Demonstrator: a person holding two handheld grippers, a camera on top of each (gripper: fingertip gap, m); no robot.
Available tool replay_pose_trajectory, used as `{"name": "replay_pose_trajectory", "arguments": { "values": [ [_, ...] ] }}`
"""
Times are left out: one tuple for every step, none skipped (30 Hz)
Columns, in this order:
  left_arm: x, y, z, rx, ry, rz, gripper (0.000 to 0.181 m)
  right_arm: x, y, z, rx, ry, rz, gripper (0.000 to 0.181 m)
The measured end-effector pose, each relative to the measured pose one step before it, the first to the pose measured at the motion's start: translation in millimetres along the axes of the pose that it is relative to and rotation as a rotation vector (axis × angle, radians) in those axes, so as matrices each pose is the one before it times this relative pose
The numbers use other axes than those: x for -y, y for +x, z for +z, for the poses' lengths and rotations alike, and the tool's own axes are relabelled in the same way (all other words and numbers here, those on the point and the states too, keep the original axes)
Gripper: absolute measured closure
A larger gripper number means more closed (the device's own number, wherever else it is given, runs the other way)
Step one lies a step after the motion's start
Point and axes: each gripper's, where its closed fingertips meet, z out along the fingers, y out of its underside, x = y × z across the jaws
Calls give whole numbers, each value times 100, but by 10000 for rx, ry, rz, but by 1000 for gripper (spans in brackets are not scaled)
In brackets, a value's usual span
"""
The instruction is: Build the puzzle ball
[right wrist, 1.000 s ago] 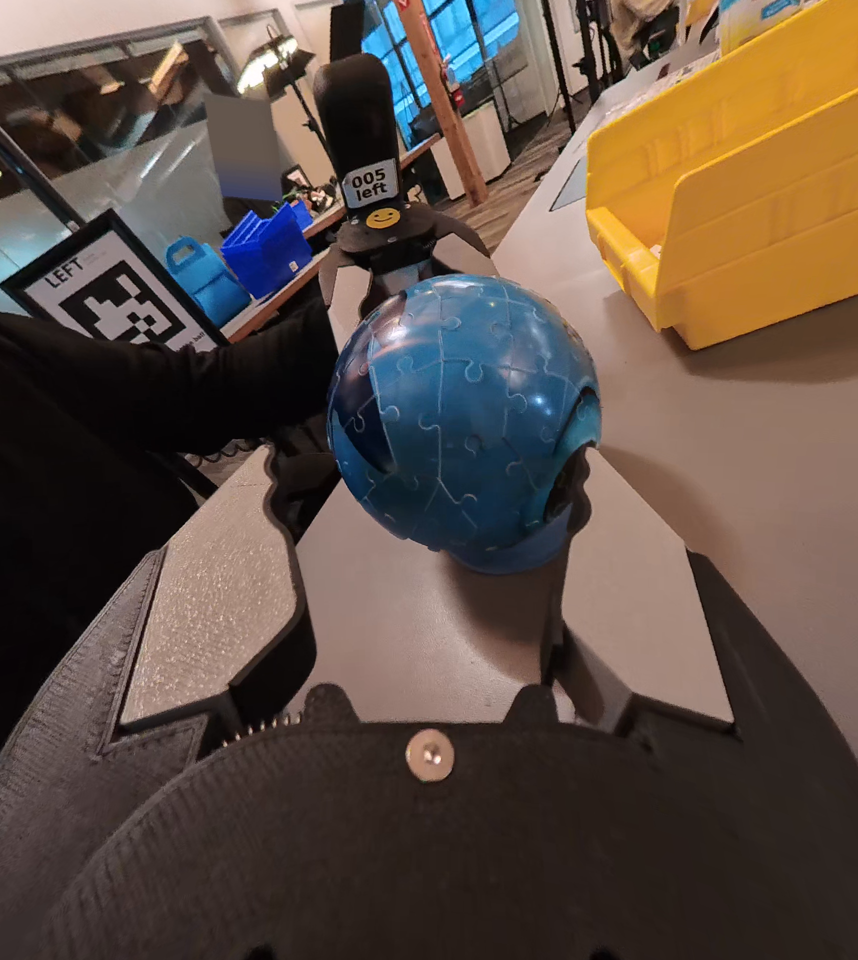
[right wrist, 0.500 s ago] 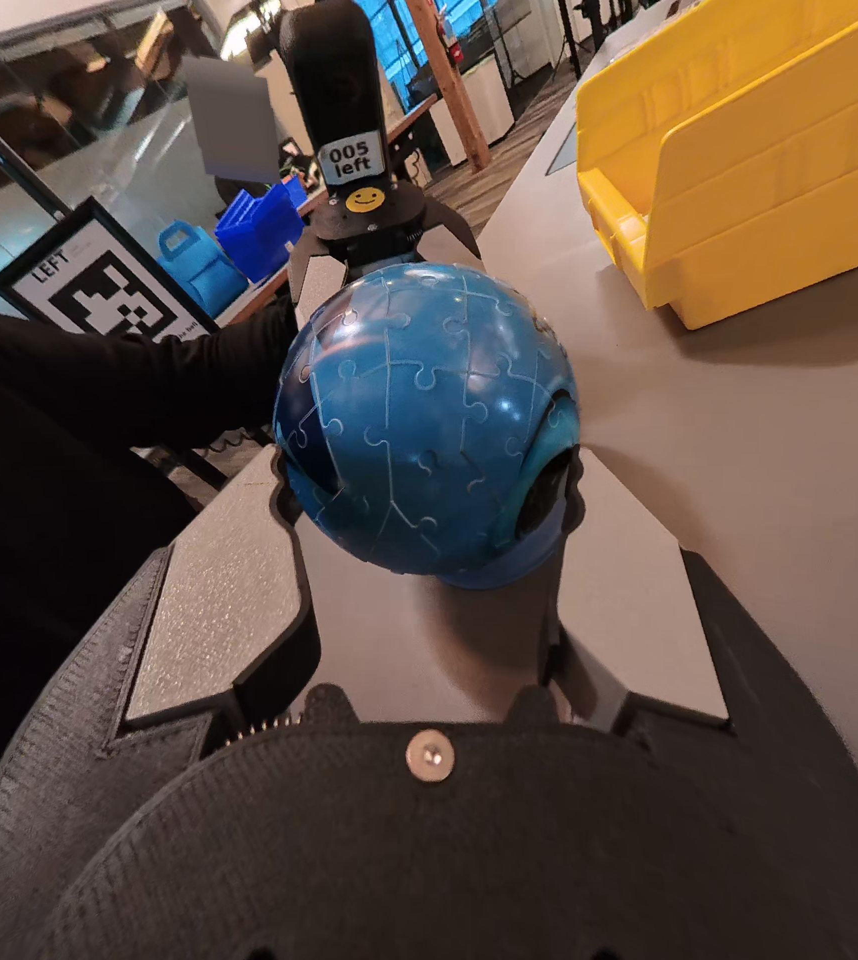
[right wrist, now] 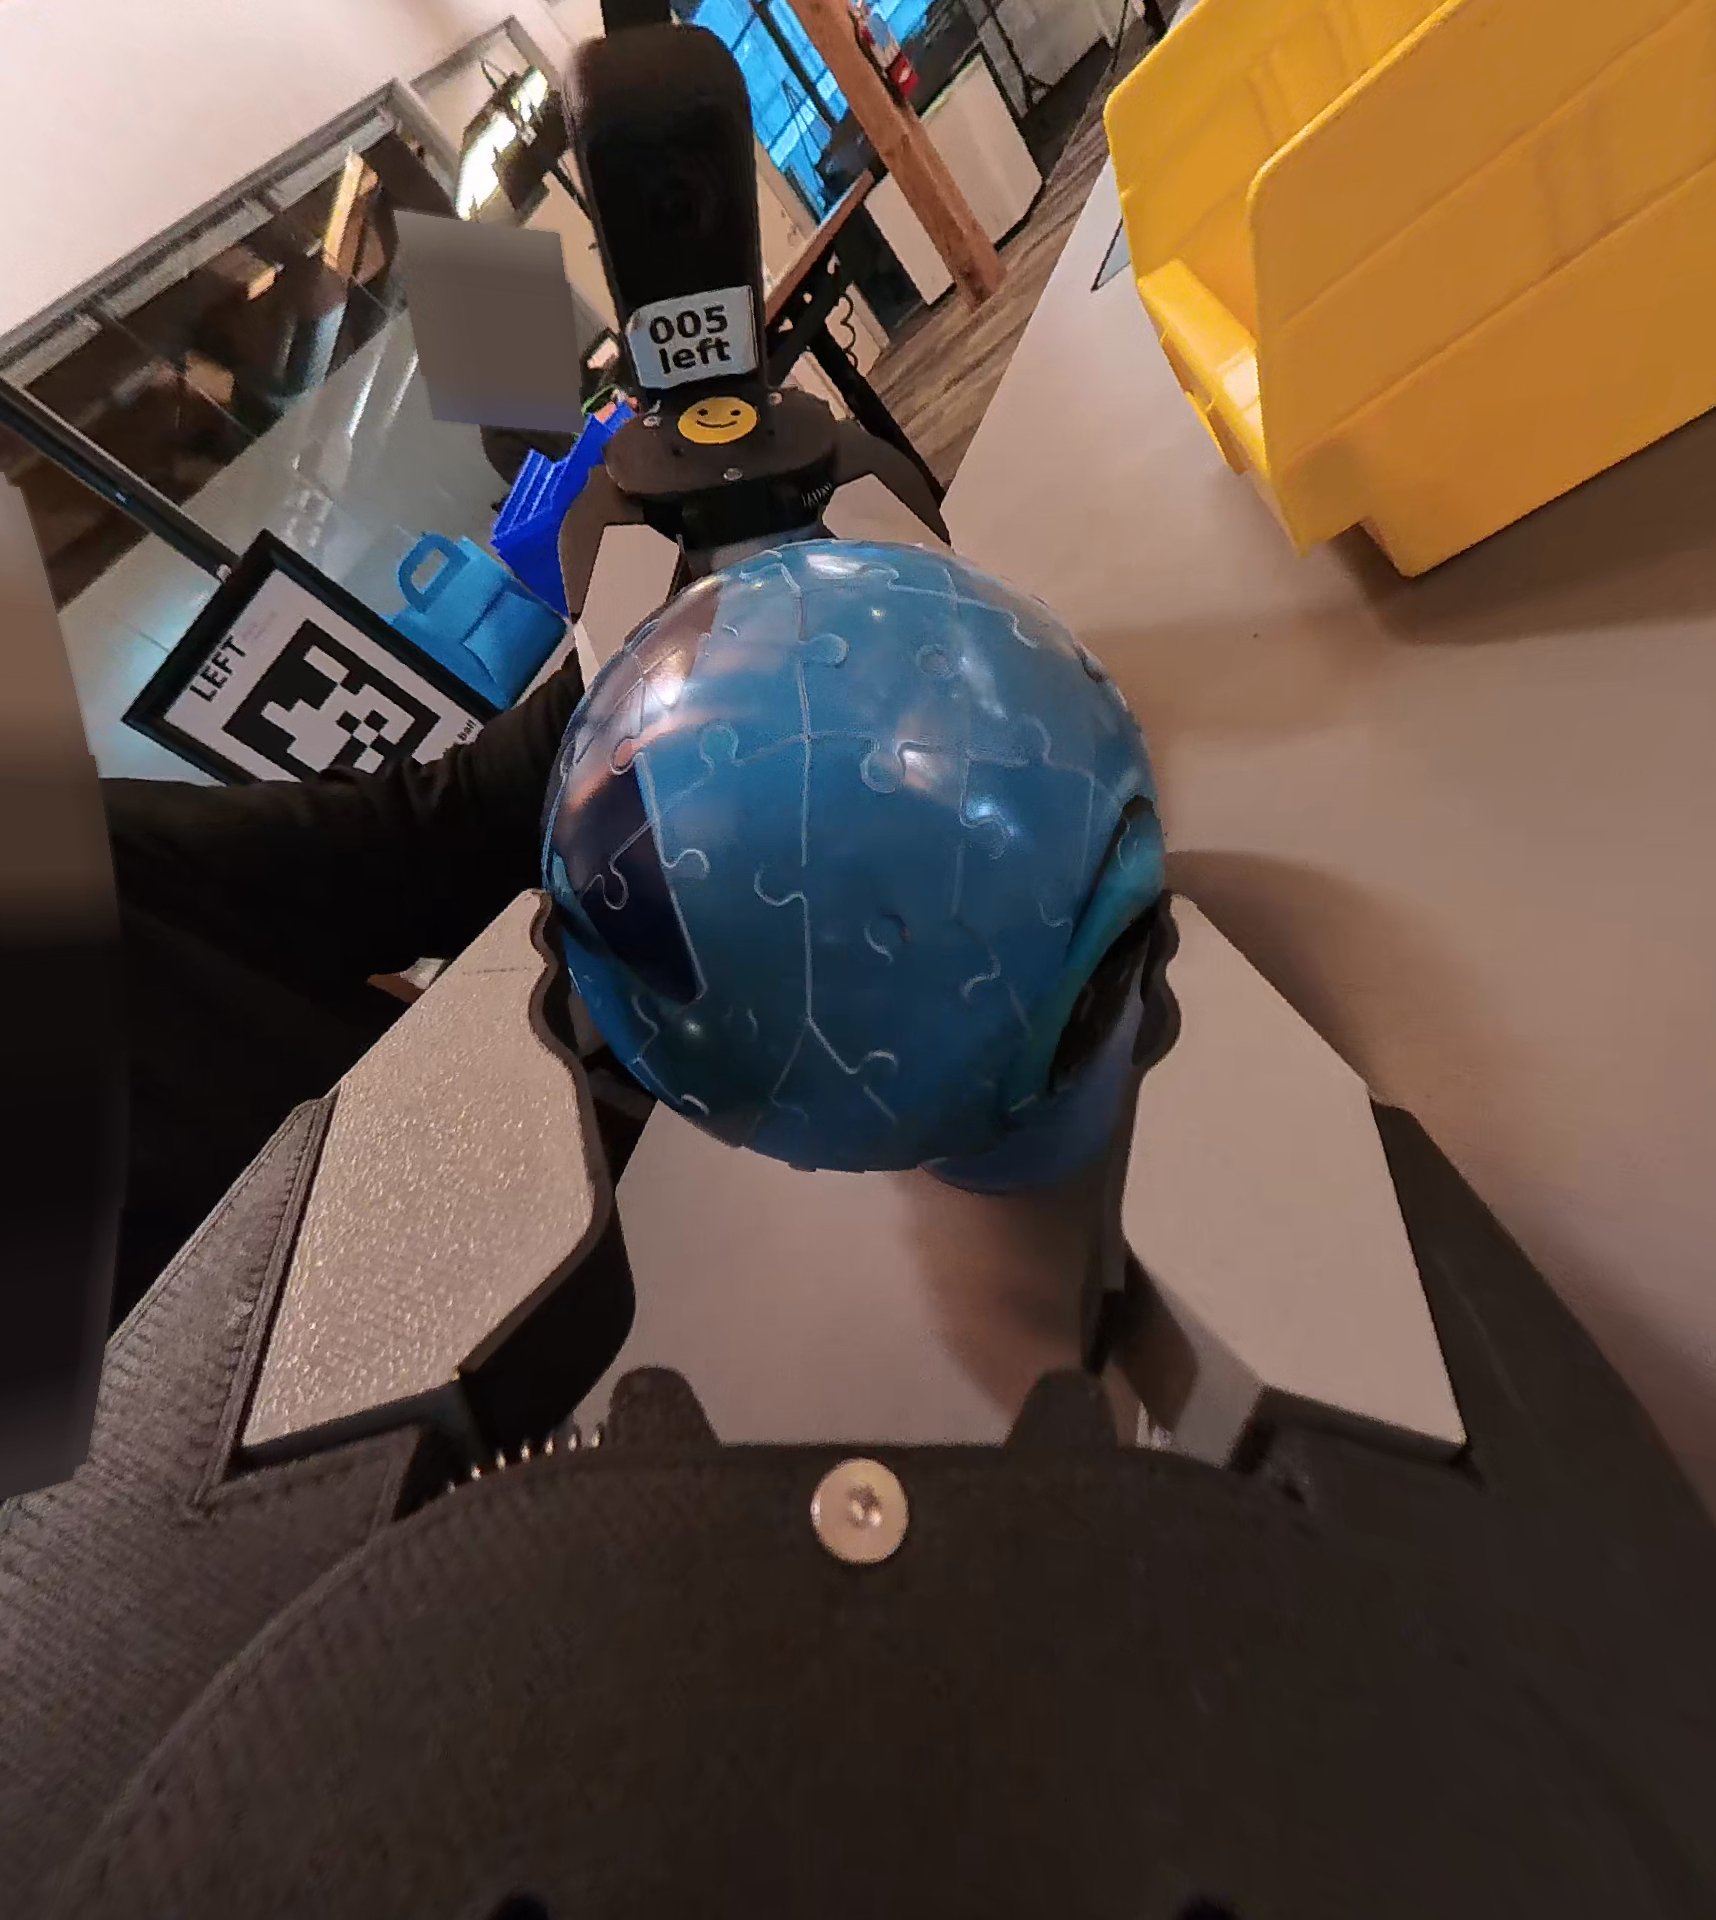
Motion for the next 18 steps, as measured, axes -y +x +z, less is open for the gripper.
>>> {"name": "replay_pose_trajectory", "arguments": {
  "values": [
    [14,-3,18,-21,31,-3,85,147,-21,-106,9,101,-32,74],
    [-17,-28,9,-4,11,9,85,143,-72,-124,35,90,-14,74],
    [-16,-63,-31,30,15,12,84,125,-111,-140,39,67,-11,74],
    [-16,-71,-90,31,18,25,84,124,-88,-194,11,66,-41,74],
    [-9,-96,-159,53,22,52,84,162,-76,-249,-17,93,-75,74],
    [44,-171,-255,103,59,48,84,188,-71,-307,-26,120,-71,75],
    [112,-134,-345,92,98,38,83,222,-103,-378,-6,152,-46,75],
    [161,-33,-463,33,125,47,83,258,-131,-438,15,194,-39,75],
    [231,-22,-562,36,164,52,83,283,-119,-507,-1,228,-50,75],
    [277,-60,-659,68,202,47,83,284,-71,-590,-39,251,-66,75],
    [299,-88,-723,83,219,50,83,292,28,-628,-82,263,-73,75],
    [290,-134,-766,103,220,64,83,319,108,-651,-127,275,-84,76],
    [243,-261,-793,166,195,93,83,380,179,-618,-174,305,-115,78],
    [124,-462,-795,276,134,159,83,446,234,-579,-213,343,-153,78],
    [-44,-697,-780,398,38,245,84,470,238,-512,-222,361,-178,79],
    [-192,-802,-750,438,-24,273,85,421,247,-441,-222,336,-179,81],
    [-235,-747,-693,375,-33,210,86,293,346,-354,-268,281,-170,82],
    [-228,-710,-618,325,-25,106,87,141,484,-291,-348,180,-150,83]
  ]
}}
